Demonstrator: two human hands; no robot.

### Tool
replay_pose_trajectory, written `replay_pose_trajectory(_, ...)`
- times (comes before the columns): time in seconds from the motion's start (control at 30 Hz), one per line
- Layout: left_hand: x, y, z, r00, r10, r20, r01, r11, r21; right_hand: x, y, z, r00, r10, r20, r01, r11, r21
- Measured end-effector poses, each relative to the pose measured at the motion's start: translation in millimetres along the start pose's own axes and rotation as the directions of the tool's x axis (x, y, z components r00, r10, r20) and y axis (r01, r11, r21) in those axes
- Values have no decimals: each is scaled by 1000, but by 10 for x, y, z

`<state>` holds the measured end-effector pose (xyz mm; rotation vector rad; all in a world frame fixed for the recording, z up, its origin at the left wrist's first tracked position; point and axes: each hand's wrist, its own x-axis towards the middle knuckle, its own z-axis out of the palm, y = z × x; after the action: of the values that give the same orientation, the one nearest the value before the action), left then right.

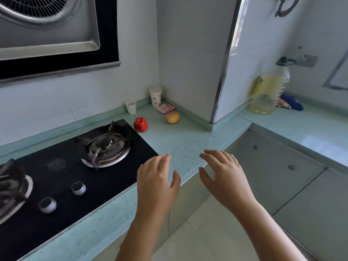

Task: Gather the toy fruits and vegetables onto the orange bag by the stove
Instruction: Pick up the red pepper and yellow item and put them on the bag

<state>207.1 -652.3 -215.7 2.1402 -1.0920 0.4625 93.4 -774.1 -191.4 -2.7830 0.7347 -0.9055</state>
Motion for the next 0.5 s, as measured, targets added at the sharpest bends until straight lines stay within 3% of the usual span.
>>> replay_pose_trajectory(0.5,782,-706,863,991,-80,105,65,988,139,1125,326,1112,982,-72,175,55,993,100)
